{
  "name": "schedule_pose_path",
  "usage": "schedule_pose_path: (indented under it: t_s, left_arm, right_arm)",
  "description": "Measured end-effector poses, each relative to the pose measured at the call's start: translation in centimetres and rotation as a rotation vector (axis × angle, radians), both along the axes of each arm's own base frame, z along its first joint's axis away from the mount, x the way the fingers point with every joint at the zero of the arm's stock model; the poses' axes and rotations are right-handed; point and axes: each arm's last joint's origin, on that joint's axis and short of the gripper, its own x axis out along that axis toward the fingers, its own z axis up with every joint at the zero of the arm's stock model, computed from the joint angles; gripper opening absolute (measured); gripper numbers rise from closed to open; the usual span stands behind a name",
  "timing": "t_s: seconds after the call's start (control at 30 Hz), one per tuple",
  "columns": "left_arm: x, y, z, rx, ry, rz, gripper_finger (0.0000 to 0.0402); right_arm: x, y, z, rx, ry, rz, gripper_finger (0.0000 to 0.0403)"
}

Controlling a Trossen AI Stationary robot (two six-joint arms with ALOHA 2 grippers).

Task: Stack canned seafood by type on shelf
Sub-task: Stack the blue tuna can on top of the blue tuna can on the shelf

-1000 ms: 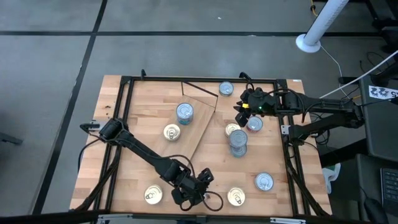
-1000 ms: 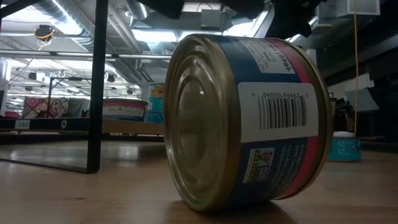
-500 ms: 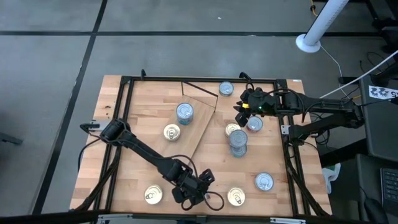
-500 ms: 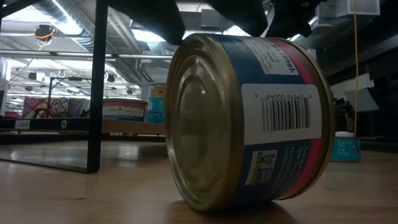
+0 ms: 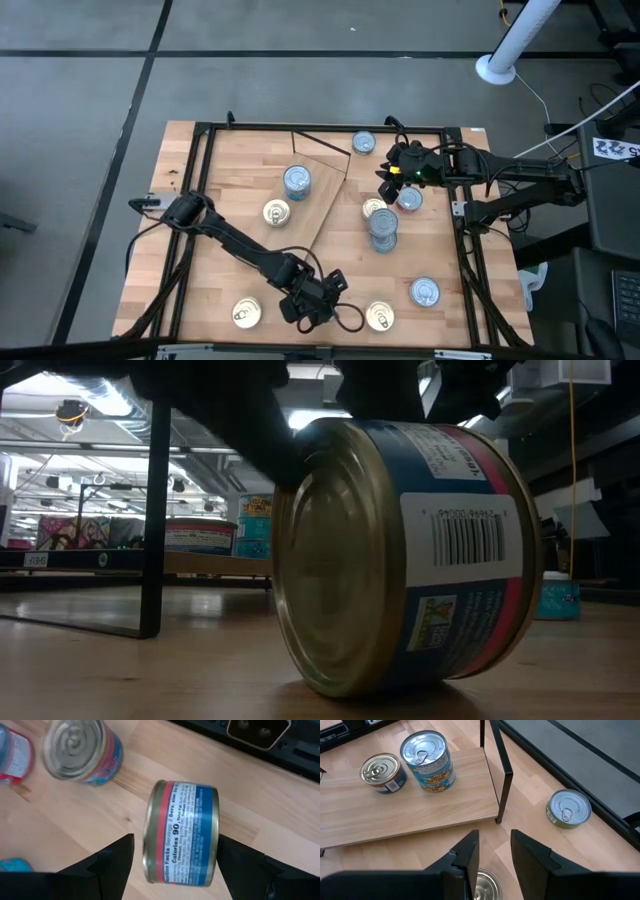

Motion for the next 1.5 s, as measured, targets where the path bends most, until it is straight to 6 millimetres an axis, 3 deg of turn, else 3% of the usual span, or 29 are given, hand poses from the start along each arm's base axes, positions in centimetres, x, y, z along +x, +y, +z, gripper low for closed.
schedule_pose_path:
  t_s: [0.23, 0.47, 0.73, 1.07, 1.5]
  left_arm:
    - [0.3, 0.4, -0.5, 0.003, 0.01, 0.003, 0.026]
    - [0.4, 0.4, -0.4, -0.004, 0.006, 0.012, 0.0196]
    - [0.4, 0.4, -0.4, -0.018, 0.008, 0.036, 0.0194]
    - [1.5, 1.3, 0.0, -0.096, -0.04, 0.198, 0.0197]
    - [3.2, 2.9, 4.5, 0.159, -0.246, 0.293, 0.0199]
  right_arm:
    - [0.0, 0.0, 0.0, 0.0, 0.001, 0.0, 0.0113]
    - [0.0, 0.0, 0.0, -0.004, 0.003, 0.005, 0.0113]
    - [0.0, 0.0, 0.0, -0.004, 0.003, 0.005, 0.0113]
    - [-0.5, 0.0, 0.4, -0.024, -0.008, 0.024, 0.0113]
    - [-4.3, 0.2, 3.2, -0.06, -0.146, 0.028, 0.0113]
